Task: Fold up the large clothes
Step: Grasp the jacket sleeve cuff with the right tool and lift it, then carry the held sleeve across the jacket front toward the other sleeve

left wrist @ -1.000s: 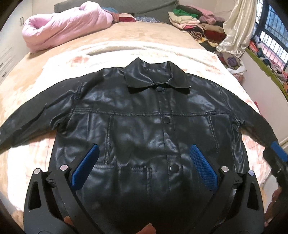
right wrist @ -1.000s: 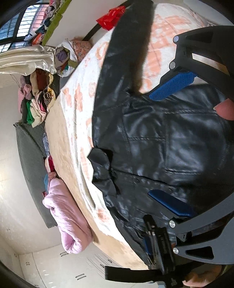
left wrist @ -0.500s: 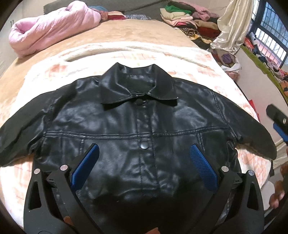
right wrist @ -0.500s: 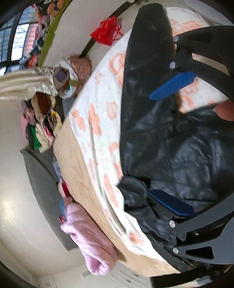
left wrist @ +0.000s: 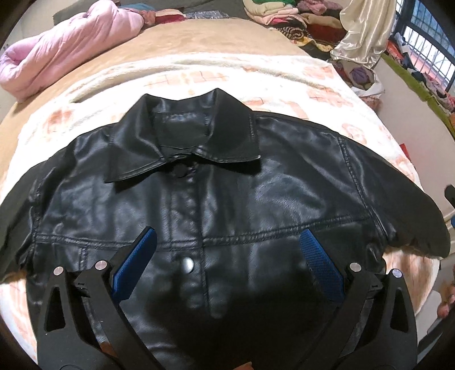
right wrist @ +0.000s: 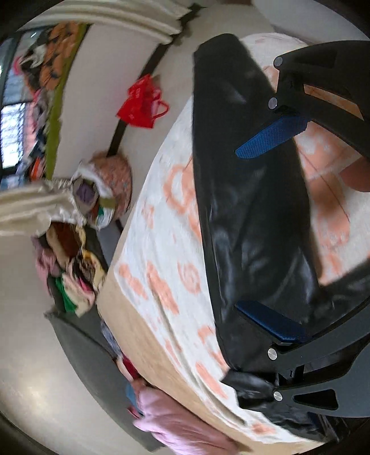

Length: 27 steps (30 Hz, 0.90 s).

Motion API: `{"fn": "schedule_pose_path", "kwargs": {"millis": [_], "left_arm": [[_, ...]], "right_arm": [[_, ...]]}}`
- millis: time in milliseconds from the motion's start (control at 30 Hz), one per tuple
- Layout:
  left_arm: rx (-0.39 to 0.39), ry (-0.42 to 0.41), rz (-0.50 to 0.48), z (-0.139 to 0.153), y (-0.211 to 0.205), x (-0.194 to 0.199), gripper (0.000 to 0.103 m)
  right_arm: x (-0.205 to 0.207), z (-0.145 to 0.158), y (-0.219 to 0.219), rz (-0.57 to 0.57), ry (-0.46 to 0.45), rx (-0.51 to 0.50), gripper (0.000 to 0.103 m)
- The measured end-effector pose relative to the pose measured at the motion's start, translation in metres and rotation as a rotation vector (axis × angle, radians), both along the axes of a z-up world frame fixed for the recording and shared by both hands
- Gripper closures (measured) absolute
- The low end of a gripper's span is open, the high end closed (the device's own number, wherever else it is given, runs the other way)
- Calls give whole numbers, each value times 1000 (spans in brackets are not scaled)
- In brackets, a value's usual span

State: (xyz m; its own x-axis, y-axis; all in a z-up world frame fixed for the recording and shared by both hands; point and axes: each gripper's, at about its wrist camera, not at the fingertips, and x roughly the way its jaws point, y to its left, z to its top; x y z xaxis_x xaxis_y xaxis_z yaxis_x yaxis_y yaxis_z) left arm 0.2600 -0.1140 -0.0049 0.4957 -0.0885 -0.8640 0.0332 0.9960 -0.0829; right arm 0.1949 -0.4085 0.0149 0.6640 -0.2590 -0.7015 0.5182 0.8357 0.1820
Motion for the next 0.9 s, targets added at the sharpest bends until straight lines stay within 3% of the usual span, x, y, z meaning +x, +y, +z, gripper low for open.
{"fn": "schedule_pose_path", "kwargs": {"millis": [233, 367, 567, 700, 800, 867, 900], "left_arm": [[11, 53, -19, -14, -21, 20, 8], [-7, 59, -54, -18, -32, 29, 8], [11, 44, -75, -20, -44, 38, 8], [-1, 41, -80, -18, -48, 40, 8], [-13, 41, -78, -15, -45, 41, 8], [-16, 35, -81, -11, -43, 40, 8], [-18, 30, -86, -7, -41, 39, 8]], "right_arm": [[-11, -21, -44, -166, 26, 43, 4], [-29, -35, -73, -332, 39, 87, 4], [-63, -70, -119, -575, 22, 290, 4], [-72, -97, -141, -620, -21, 468, 4], [-74, -98, -148, -640, -100, 486, 4], [-74, -100, -155, -639, -153, 494, 8], [-74, -103, -159, -646, -165, 508, 21]]}}
